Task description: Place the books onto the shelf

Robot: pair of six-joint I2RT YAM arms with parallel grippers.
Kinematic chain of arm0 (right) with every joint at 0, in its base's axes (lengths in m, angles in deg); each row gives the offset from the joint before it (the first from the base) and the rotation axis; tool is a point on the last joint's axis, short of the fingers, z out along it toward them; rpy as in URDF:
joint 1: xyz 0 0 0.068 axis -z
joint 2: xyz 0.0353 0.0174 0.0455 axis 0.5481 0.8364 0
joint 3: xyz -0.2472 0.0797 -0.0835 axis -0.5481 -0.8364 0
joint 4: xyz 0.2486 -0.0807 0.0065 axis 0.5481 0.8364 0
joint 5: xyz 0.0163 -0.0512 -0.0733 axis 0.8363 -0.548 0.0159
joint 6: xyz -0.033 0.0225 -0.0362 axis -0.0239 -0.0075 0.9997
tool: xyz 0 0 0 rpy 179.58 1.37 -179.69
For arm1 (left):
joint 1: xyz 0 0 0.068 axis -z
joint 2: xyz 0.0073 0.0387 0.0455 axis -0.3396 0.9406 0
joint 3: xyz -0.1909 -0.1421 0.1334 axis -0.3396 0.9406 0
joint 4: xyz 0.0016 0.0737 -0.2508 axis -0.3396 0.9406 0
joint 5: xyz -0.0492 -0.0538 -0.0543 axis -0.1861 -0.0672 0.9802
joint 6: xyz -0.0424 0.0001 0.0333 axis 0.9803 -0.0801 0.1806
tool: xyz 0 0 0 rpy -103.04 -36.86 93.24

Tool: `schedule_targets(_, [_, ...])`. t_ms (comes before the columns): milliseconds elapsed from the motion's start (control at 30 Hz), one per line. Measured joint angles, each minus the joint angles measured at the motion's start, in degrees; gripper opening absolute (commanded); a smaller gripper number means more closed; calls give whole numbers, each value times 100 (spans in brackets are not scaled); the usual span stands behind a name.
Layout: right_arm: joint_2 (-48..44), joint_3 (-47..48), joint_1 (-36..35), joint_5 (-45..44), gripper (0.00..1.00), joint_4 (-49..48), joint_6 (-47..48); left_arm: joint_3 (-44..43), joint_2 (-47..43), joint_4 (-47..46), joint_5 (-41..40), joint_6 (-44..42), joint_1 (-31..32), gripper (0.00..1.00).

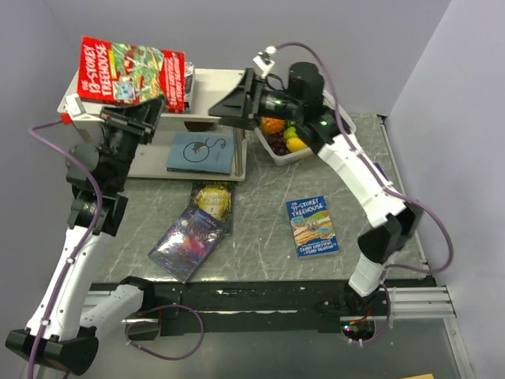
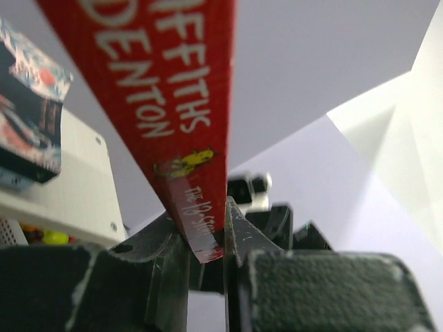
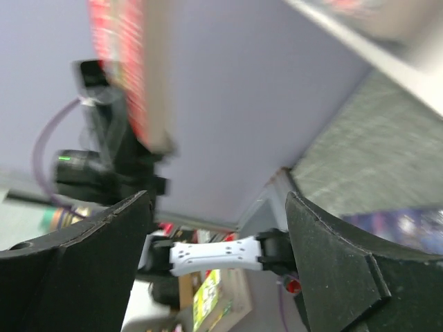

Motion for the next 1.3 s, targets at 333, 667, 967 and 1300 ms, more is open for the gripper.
schedule_targets(333, [-1473,-1458,431,-470,84,168,297,-1021,1078,31,544,286,-723,1])
schedule_targets(667, [-1508,-1856,431,-459,83,101,404,-745,1775,-595,1515,699,-979,1])
schedule_targets(967, [-1510,-2000,431,-433,82,-57,398,-127,1705,-820,1552,717,-1071,1])
schedule_targets(1300, [-1510,-2070,431,-411,82,-107,380,-39,1742,-1067,1513,796,-1263,1])
